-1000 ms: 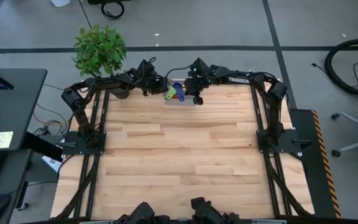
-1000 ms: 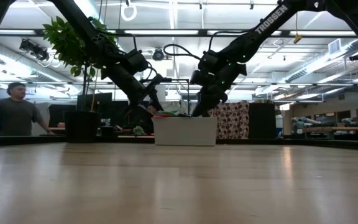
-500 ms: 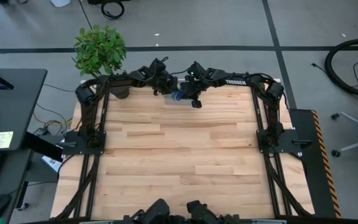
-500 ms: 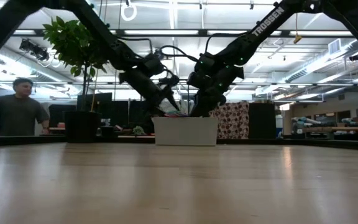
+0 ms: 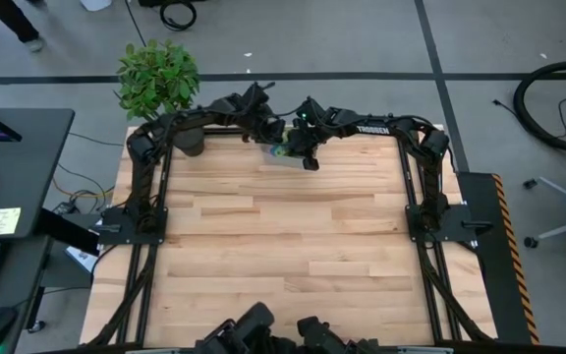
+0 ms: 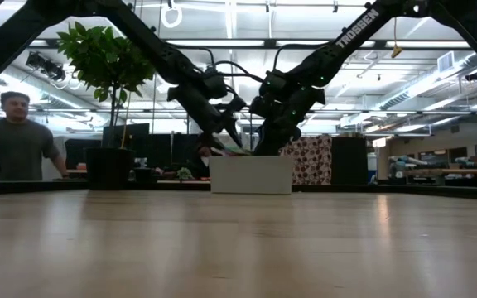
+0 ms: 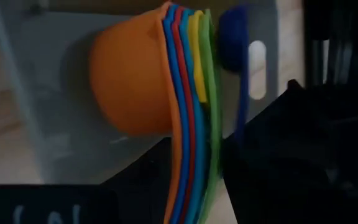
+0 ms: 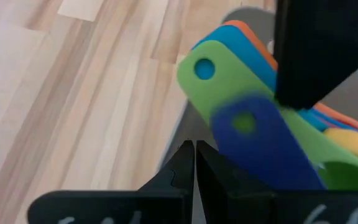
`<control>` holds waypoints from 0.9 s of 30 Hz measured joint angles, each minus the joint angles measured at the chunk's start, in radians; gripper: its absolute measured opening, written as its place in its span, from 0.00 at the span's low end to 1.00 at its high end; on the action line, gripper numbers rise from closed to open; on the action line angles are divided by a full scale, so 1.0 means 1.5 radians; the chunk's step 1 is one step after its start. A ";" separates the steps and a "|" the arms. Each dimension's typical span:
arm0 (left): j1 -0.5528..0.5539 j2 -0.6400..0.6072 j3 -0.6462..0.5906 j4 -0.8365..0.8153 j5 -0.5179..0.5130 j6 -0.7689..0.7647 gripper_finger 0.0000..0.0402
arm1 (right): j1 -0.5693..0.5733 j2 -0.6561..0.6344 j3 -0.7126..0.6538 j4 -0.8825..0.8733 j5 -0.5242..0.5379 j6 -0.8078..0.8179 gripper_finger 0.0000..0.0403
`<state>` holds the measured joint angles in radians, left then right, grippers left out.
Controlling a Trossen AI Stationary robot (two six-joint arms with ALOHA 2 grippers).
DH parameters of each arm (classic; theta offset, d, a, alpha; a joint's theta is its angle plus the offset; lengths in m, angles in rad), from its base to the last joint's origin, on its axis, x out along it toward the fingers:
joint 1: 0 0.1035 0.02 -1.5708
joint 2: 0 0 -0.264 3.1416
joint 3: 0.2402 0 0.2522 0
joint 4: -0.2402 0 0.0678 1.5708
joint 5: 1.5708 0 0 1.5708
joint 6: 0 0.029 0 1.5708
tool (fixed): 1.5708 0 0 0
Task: Nest measuring cups in basket
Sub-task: Adjust the stacked measuring cups in the gray bin
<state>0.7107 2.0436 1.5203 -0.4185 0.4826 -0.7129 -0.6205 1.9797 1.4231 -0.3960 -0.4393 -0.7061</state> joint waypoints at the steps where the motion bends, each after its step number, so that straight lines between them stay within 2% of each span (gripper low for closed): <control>1: 0.002 -0.001 0.008 -0.022 -0.002 0.013 0.35 | 0.000 0.000 0.000 -0.001 0.000 0.000 0.05; 7: 0.007 -0.001 0.036 -0.087 -0.019 0.051 0.35 | 0.000 -0.001 0.000 -0.025 0.000 -0.002 0.05; 27: 0.007 -0.016 0.039 -0.107 -0.016 0.086 0.35 | 0.000 -0.087 0.000 -0.058 0.000 -0.003 0.05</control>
<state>0.7216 2.0195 1.5784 -0.5795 0.4592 -0.5845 -0.6201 1.8489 1.4231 -0.4836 -0.4387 -0.7101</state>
